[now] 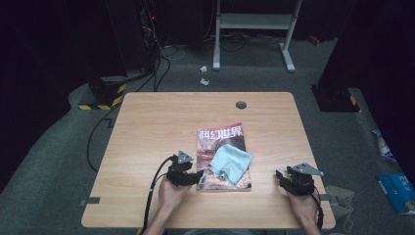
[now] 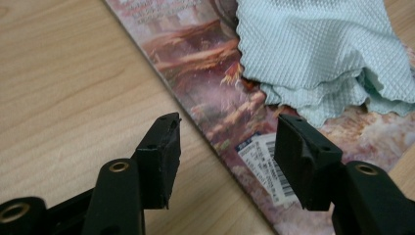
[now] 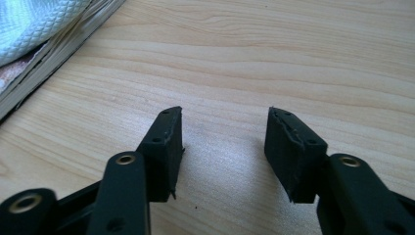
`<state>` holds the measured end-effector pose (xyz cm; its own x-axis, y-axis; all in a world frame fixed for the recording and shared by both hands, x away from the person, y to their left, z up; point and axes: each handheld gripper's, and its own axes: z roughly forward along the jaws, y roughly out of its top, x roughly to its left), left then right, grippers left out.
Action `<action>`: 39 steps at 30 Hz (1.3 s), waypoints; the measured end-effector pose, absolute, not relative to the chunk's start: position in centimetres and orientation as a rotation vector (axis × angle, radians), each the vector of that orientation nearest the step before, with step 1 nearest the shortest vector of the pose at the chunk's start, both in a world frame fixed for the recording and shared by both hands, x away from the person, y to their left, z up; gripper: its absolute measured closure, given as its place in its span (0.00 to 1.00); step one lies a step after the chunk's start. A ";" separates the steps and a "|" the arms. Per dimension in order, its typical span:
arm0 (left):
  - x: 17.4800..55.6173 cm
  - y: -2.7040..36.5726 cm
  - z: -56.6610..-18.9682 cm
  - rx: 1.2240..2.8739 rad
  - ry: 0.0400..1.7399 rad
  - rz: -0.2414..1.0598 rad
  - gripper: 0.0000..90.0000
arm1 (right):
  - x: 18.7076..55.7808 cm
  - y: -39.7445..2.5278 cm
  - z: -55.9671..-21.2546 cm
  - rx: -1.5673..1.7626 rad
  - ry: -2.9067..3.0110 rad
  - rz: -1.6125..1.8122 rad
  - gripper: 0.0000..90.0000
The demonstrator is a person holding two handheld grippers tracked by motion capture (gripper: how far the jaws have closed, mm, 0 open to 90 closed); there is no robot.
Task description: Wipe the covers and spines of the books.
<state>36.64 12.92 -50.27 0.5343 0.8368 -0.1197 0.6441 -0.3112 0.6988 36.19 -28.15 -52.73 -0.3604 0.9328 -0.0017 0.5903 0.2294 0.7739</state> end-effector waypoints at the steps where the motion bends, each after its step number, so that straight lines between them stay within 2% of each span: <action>1: 36.5 13.1 -50.4 2.060 1.198 0.349 0.48 | 36.3 -28.1 -52.5 1.424 2.054 0.969 0.57; 7: 36.0 13.2 -51.2 2.037 1.218 0.328 0.46 | 36.6 -26.9 -50.8 1.382 2.124 1.029 0.60; 12: 35.8 13.2 -51.5 2.040 1.224 0.336 0.46 | 37.2 -24.3 -49.3 1.276 2.247 1.077 0.65; 24: 35.4 13.4 -51.9 2.015 1.221 0.362 0.42 | 39.4 -18.4 -47.8 1.102 2.410 1.116 0.62; 31: 35.3 13.5 -52.1 2.008 1.210 0.379 0.39 | 40.8 -15.5 -48.4 1.052 2.496 1.077 0.59; 39: 35.2 13.6 -52.2 2.000 1.200 0.393 0.39 | 41.6 -14.0 -49.2 1.063 2.547 1.041 0.57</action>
<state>35.19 13.60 -52.22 0.5113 0.8517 -0.1147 0.6186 -0.2721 0.7371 41.64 -13.99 -49.17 -0.7245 0.6838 0.0873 0.5491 0.4959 0.6727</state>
